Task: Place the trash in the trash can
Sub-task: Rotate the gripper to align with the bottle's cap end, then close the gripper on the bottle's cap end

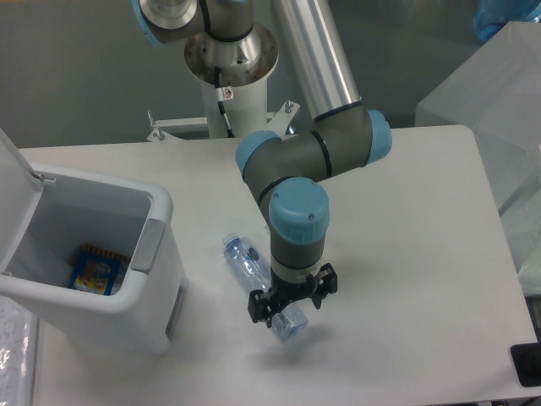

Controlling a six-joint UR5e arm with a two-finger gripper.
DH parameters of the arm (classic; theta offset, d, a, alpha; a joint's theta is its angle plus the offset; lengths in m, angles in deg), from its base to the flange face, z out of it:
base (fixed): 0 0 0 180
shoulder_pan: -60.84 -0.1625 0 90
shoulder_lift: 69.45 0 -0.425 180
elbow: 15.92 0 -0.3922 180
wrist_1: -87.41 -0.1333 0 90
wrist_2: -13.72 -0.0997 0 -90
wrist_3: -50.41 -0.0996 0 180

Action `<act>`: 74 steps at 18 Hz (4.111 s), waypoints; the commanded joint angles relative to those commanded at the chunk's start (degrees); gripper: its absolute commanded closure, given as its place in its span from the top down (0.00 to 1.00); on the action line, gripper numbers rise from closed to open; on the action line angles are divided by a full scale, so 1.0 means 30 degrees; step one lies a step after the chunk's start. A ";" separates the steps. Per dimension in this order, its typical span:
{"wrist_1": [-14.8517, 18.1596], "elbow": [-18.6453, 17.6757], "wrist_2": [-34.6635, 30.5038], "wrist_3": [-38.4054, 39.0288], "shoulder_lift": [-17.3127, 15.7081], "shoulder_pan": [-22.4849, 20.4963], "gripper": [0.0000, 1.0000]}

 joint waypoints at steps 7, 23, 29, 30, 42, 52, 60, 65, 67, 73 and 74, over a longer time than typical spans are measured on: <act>0.0029 -0.0085 -0.0029 0.0119 0.0263 0.0000 1.00; 0.0029 0.0646 -0.0761 0.0792 0.1905 0.0322 1.00; 0.0029 0.0617 -0.1054 0.0910 0.2197 0.0439 1.00; 0.0029 0.0588 -0.1055 0.0910 0.2169 0.0439 1.00; 0.0029 0.0412 -0.1406 0.0939 0.2198 0.0615 0.80; 0.0059 0.0441 -0.1465 0.0910 0.2198 0.0645 0.72; 0.0117 0.0500 -0.1436 0.0880 0.2169 0.0645 0.67; 0.0234 0.0587 -0.1436 0.0880 0.2110 0.0645 0.64; 0.0234 0.0587 -0.1436 0.0851 0.1876 0.0645 0.64; 0.0234 0.0617 -0.1377 0.0676 0.1437 0.0557 0.65; 0.0234 0.0617 -0.1377 0.0675 0.1146 0.0528 0.65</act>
